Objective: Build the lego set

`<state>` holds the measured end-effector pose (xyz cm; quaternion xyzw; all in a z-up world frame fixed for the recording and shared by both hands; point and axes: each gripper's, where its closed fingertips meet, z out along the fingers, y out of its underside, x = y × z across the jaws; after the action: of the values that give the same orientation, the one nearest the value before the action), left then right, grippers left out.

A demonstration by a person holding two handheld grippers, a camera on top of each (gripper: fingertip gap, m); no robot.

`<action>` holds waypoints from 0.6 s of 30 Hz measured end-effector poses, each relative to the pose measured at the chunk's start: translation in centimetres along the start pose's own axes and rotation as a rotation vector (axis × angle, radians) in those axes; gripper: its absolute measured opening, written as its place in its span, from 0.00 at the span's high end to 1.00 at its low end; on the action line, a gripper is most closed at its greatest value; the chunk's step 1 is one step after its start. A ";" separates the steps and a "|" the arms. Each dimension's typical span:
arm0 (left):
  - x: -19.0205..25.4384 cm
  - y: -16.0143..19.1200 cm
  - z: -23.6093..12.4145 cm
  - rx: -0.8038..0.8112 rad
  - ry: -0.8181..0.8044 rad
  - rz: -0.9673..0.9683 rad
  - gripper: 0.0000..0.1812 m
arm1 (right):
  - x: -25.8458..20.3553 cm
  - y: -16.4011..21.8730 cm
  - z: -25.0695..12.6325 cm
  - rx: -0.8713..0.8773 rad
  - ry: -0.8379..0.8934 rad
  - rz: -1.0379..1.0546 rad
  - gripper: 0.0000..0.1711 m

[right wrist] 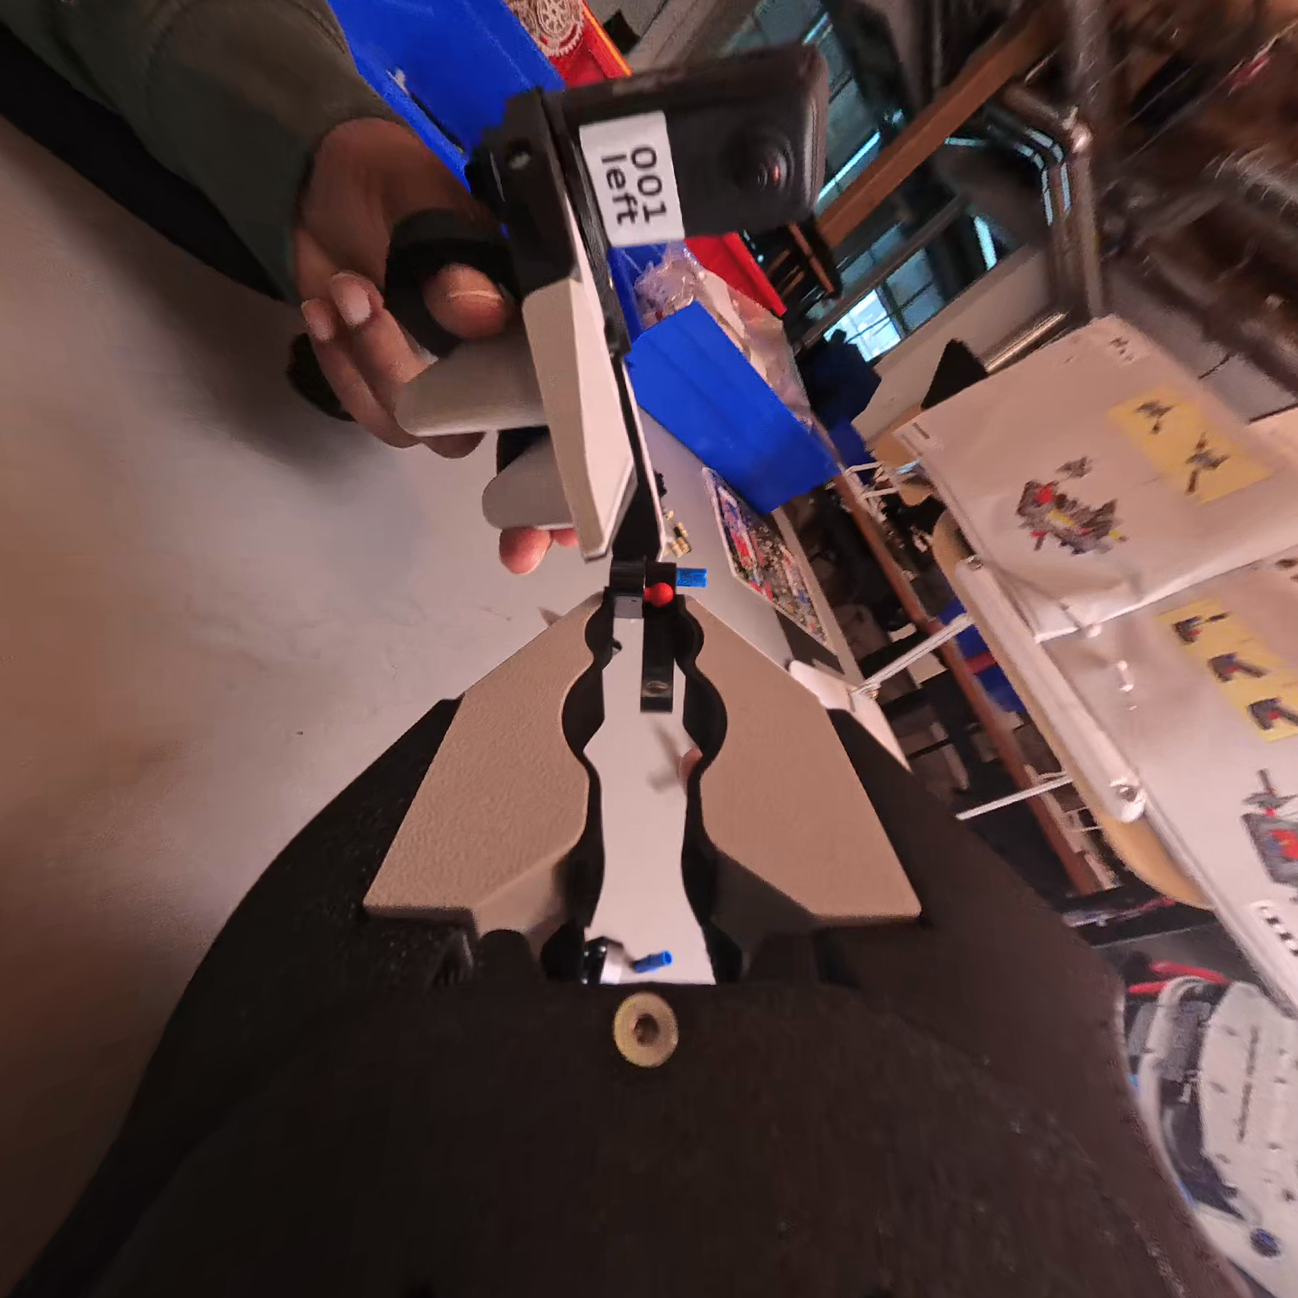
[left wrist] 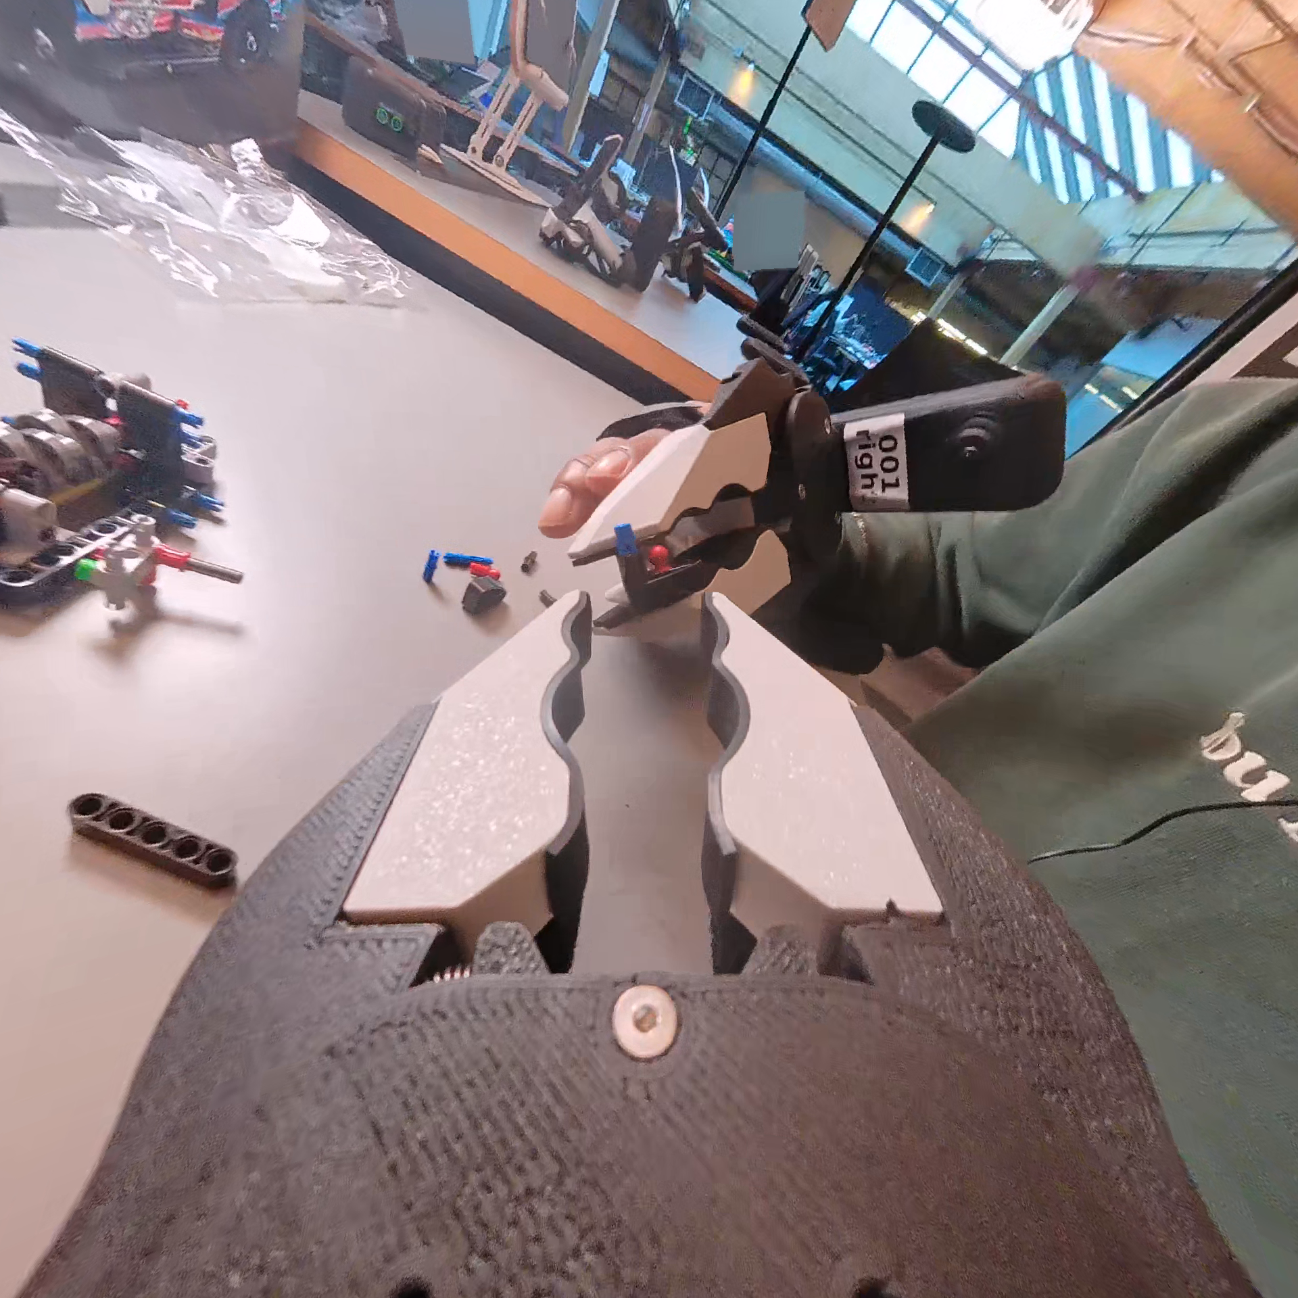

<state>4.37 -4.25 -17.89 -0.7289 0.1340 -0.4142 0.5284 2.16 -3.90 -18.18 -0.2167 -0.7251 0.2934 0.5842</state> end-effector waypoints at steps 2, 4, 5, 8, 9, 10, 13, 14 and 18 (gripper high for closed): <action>0.2 0.1 0.3 0.004 0.011 -0.023 0.85 | 0.0 -0.4 0.0 0.007 0.019 -0.043 0.92; 0.3 0.0 0.3 0.009 0.012 -0.025 0.85 | 0.1 -0.4 -0.1 0.006 0.031 -0.060 0.92; 0.3 0.0 0.3 0.005 0.007 -0.021 0.85 | 0.1 -0.4 -0.1 0.001 0.030 -0.066 0.92; 0.1 0.2 0.4 -0.006 -0.034 0.015 0.86 | 0.0 -0.2 0.1 -0.020 0.045 -0.115 0.92; 0.0 0.1 0.3 -0.004 -0.040 0.019 0.90 | 0.0 -0.3 0.1 -0.017 0.047 -0.115 0.91; 0.0 0.0 0.2 0.002 -0.041 0.017 0.91 | 0.1 -0.3 0.2 -0.021 0.054 -0.105 0.91; -0.1 -0.3 0.0 0.017 -0.051 0.031 0.94 | 0.4 -0.3 0.2 -0.025 0.069 -0.111 0.91; -0.1 -0.3 -0.1 0.020 -0.058 0.043 0.96 | 0.4 -0.1 0.2 -0.030 0.072 -0.109 0.90; -1.0 -0.7 -0.6 0.025 -0.142 0.129 1.00 | 1.1 0.3 -0.1 -0.028 0.067 -0.013 0.86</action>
<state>3.11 -3.75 -17.69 -0.7396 0.1377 -0.3281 0.5713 2.05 -2.92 -17.63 -0.2300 -0.7106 0.2720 0.6068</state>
